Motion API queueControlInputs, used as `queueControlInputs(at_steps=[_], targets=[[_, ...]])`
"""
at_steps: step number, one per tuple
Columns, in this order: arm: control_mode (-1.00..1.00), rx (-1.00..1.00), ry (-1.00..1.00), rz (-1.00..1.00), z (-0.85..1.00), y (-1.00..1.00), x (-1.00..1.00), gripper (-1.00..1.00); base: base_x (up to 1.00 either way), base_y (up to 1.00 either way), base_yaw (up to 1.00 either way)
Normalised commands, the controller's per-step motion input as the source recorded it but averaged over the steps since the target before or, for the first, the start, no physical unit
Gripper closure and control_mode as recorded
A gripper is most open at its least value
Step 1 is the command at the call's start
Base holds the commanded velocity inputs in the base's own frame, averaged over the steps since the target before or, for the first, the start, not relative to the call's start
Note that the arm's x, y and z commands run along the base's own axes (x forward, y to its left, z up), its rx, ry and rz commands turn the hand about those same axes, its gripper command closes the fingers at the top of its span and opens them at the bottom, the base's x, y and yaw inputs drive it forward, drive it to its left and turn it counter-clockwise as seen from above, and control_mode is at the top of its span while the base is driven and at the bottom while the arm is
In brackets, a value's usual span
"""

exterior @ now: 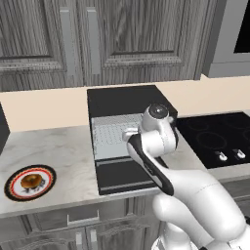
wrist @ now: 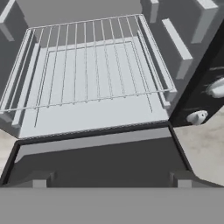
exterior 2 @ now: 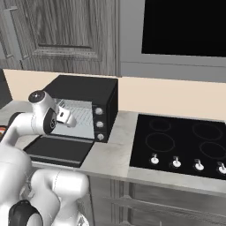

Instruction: Pick up the bagel from the plate, place it on the toaster oven rack, close the door, and set the timer.

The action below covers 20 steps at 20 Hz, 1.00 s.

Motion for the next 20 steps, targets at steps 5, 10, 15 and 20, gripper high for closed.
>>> queueControlInputs(at_steps=[5,10,15,20], targets=[[-1.00,-0.04,-0.07,0.09,-0.15,0.00,0.07,-1.00,0.00,0.00,0.00],[-1.00,0.00,-0.13,0.13,-0.26,0.00,0.00,-1.00,0.00,0.00,0.00],[-1.00,0.00,-0.08,0.07,-0.15,0.00,0.00,-1.00,0.00,0.00,0.00],[-1.00,0.00,0.00,0.00,0.00,0.00,0.18,-1.00,0.00,0.00,0.00]])
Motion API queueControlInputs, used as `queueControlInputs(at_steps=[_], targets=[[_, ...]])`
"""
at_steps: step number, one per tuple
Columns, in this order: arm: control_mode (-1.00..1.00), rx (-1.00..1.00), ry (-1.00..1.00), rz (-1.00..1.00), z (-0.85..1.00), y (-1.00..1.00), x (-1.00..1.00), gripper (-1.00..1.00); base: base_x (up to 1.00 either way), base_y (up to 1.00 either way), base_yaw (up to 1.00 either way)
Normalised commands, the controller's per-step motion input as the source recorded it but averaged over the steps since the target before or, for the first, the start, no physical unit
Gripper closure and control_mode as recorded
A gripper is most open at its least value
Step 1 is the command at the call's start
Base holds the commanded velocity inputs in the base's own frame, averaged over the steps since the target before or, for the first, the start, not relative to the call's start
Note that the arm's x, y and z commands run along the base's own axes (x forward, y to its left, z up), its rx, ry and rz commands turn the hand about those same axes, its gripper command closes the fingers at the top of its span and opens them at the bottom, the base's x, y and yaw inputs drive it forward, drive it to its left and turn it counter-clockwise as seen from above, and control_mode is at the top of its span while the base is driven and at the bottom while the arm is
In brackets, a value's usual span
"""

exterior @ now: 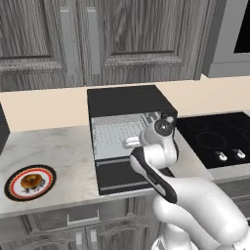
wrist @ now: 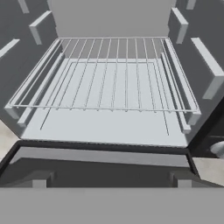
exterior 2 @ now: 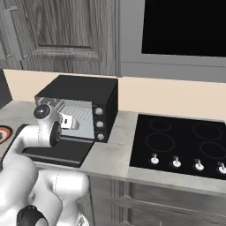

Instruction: Pick up the bagel from the plate, place it on the toaster oven rack, close the door, and set the timer.

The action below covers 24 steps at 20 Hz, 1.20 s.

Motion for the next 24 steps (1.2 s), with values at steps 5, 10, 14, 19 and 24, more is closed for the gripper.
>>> queueControlInputs(at_steps=[5,10,14,19,24], targets=[[-1.00,0.00,0.00,0.00,0.00,0.00,0.44,-1.00,0.00,0.00,0.00],[-1.00,0.00,0.00,0.00,0.00,0.00,0.28,-1.00,0.00,0.00,0.00],[-1.00,0.00,0.00,0.00,0.00,0.00,0.20,-1.00,0.00,0.00,0.00],[-1.00,0.00,0.00,0.00,0.00,0.00,0.20,-1.00,0.00,0.00,0.00],[-1.00,0.00,0.00,0.00,-0.02,0.00,0.20,-1.00,0.00,0.00,0.00]])
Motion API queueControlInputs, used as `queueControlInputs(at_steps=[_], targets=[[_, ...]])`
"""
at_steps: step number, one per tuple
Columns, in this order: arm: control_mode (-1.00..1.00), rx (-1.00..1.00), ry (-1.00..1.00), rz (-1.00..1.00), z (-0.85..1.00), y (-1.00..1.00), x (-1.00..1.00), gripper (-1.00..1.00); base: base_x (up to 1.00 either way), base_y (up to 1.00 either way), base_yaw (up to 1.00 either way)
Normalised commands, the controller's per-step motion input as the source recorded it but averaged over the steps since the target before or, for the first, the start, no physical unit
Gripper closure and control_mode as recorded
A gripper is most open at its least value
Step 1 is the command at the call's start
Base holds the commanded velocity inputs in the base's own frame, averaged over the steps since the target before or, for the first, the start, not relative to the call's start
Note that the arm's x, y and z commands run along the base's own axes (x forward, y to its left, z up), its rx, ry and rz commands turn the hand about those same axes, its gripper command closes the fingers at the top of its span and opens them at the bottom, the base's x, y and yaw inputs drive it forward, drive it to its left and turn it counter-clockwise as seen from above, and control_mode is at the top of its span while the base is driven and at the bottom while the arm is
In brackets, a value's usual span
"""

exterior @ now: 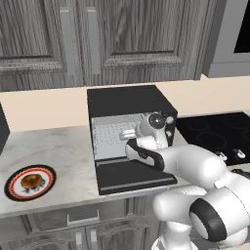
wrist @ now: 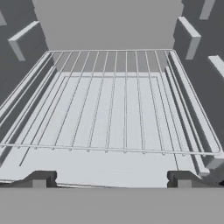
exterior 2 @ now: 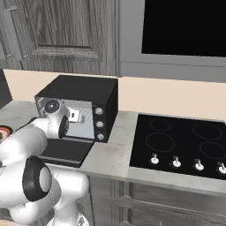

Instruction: Pick up the bagel from the plate, place it on the toaster oven rack, close the door, and set the timer.

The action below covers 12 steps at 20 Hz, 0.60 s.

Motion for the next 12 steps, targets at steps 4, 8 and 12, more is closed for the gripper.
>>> queueControlInputs(at_steps=[4,8,12], targets=[[-1.00,0.00,0.00,0.00,-0.15,0.00,0.23,-1.00,0.00,0.00,0.00],[-1.00,0.00,0.00,0.00,-0.24,0.00,0.24,-1.00,0.00,0.00,0.00],[-1.00,0.00,0.00,0.00,-0.17,0.00,0.27,-1.00,0.00,0.00,0.00]])
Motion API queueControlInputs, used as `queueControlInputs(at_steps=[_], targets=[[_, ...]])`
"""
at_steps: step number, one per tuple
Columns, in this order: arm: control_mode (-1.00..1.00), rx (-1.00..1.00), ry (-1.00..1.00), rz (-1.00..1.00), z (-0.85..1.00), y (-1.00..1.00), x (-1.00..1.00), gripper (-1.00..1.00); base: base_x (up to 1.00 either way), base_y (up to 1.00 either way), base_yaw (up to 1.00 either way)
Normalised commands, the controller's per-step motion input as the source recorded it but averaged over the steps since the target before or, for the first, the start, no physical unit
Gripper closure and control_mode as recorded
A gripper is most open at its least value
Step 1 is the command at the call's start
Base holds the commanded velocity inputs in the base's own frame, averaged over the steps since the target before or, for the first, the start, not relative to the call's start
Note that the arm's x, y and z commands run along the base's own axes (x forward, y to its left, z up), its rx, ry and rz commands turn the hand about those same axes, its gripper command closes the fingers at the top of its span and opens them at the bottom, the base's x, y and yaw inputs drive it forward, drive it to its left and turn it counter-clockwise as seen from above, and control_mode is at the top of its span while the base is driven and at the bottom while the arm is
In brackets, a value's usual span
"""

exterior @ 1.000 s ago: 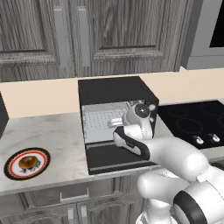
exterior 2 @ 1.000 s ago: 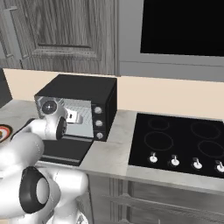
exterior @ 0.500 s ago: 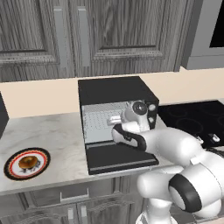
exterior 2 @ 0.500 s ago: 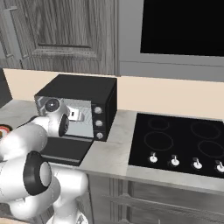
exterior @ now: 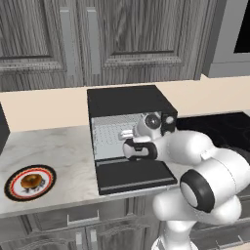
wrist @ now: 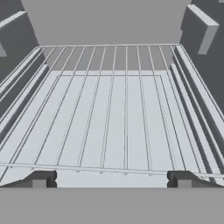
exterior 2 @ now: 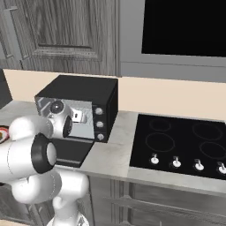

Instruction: Pick up the bagel from the plate, place it on the toaster oven rack, close the door, and set the timer.

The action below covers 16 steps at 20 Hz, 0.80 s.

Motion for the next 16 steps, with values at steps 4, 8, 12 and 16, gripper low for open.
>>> queueControlInputs(at_steps=[4,8,12,16], targets=[[-1.00,0.00,0.00,0.00,-0.12,0.00,0.28,-1.00,0.00,0.00,0.00],[-1.00,0.00,0.00,0.00,-0.10,0.00,0.31,-1.00,0.00,0.00,0.00],[-1.00,0.00,0.00,0.00,-0.17,0.02,0.27,-1.00,0.00,0.00,0.00],[-1.00,0.00,0.00,0.00,-0.22,0.05,0.26,-1.00,0.00,0.00,0.00]])
